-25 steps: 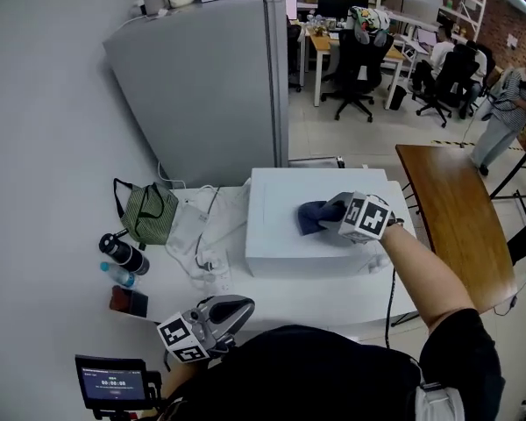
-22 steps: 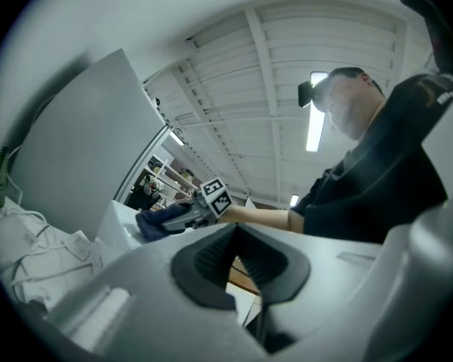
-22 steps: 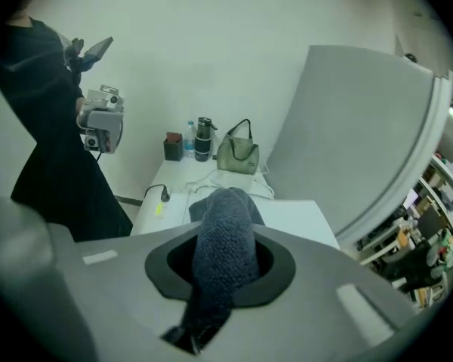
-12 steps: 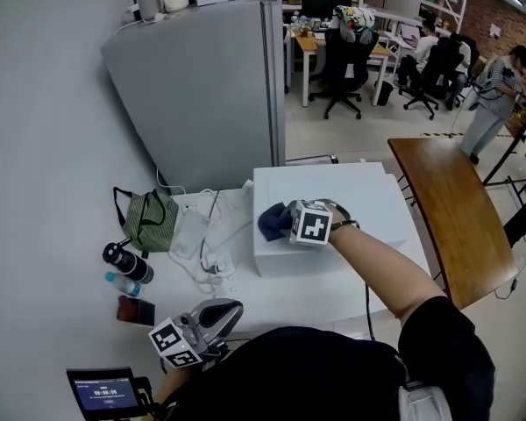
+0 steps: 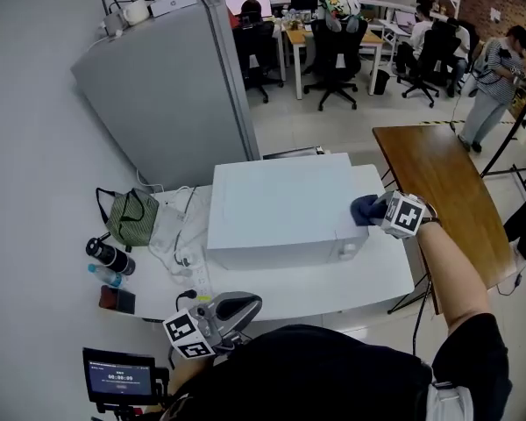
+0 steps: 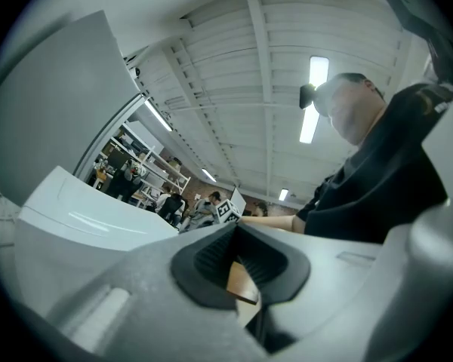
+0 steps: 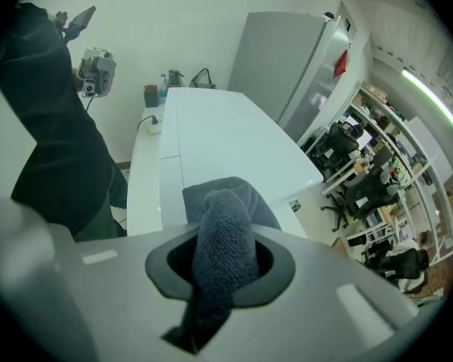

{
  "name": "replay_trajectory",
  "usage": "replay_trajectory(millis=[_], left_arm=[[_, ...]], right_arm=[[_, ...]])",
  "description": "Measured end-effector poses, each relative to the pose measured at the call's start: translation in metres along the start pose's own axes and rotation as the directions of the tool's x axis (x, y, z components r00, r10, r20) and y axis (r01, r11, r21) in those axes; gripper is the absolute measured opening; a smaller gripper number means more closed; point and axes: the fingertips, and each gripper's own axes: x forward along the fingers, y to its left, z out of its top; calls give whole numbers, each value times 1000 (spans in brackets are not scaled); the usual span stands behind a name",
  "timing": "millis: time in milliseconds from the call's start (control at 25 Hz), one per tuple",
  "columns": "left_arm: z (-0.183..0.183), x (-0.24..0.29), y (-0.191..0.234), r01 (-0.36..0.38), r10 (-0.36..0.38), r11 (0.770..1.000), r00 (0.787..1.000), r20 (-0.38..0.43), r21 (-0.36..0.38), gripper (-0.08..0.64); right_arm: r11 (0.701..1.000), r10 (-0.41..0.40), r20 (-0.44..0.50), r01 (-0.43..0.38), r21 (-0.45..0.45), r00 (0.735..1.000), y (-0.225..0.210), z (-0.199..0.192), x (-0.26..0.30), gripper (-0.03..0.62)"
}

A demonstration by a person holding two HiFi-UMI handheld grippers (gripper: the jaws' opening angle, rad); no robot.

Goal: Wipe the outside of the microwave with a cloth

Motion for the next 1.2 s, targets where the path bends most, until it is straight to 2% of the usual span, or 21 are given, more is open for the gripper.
replay_trajectory(millis=[80, 120, 240, 360, 480, 640, 760, 880, 1000, 1200], left_arm=[[-2, -3, 0, -6, 6, 1000, 1000, -9, 1, 3], [0, -8, 2, -10, 10, 1000, 1000, -5, 3, 3], [7, -35, 11, -29, 29, 1000, 999, 26, 11, 3], [19, -74, 15, -55, 53, 998, 997, 47, 34, 3], [30, -120, 21, -76, 74, 996, 996, 51, 53, 3], [32, -164, 33, -94, 94, 995, 995, 32, 29, 3], [32, -168, 37, -96, 95, 995, 995, 26, 18, 3], [29, -151, 38, -86, 86, 996, 996, 20, 24, 3], [20, -111, 30, -57, 56, 998, 998, 12, 41, 3], [1, -25, 6, 9, -9, 1000, 1000, 8, 26, 3]], right_arm=[[1000, -16, 38, 15, 10, 999, 0, 8, 0, 55], [1000, -16, 80, 16, 10, 997, 4, 25, 1, 55], [998, 55, 244, -49, -30, 968, 41, 118, 11, 55], [981, 159, 320, -113, -158, 934, 102, 232, 41, 55], [955, 225, 310, -146, -259, 924, 154, 327, 85, 55], [941, 243, 235, -170, -292, 941, 183, 382, 136, 55], [941, 247, 224, -178, -290, 943, 180, 382, 139, 55], [938, 228, 197, -161, -306, 954, 167, 347, 126, 55], [946, 196, 179, -139, -292, 964, 144, 276, 105, 55], [978, 122, 126, -98, -186, 984, 90, 112, 43, 55]])
